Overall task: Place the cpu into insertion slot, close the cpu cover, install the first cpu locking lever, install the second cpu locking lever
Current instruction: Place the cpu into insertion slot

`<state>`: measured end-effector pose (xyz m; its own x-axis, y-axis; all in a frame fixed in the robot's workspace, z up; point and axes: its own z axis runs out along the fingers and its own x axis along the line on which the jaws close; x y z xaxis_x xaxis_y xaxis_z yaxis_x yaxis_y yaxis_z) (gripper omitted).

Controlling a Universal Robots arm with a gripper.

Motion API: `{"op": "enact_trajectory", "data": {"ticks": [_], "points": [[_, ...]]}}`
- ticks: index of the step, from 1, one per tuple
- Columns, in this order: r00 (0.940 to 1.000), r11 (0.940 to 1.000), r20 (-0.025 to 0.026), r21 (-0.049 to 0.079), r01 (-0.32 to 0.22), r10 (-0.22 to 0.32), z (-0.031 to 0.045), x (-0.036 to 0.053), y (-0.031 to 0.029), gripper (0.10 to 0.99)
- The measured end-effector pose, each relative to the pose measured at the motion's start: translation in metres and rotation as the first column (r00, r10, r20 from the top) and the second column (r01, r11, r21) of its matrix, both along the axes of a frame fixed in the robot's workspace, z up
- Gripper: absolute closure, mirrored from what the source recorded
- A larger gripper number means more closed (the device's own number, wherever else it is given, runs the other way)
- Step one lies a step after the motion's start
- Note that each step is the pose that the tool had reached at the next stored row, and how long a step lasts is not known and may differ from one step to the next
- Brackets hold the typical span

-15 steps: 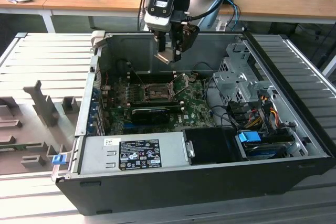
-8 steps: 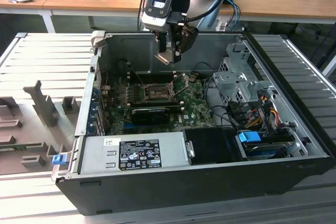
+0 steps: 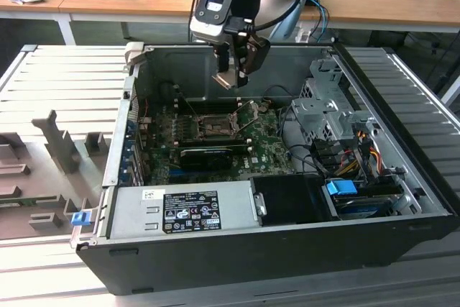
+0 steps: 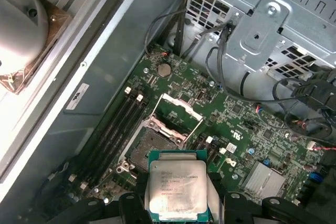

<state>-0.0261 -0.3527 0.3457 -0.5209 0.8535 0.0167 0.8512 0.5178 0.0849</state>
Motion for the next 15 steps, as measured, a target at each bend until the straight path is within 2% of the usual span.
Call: {"op": "enact_trajectory", "data": {"ticks": [3,15], "points": [[0.9997,0.9997,0.0,0.0,0.025,-0.025,-0.0005,0.0,0.0,0.561],[0.9978,0.9978,0.0,0.0,0.066,-0.066,-0.0025,0.0,0.0,0.561]]}}
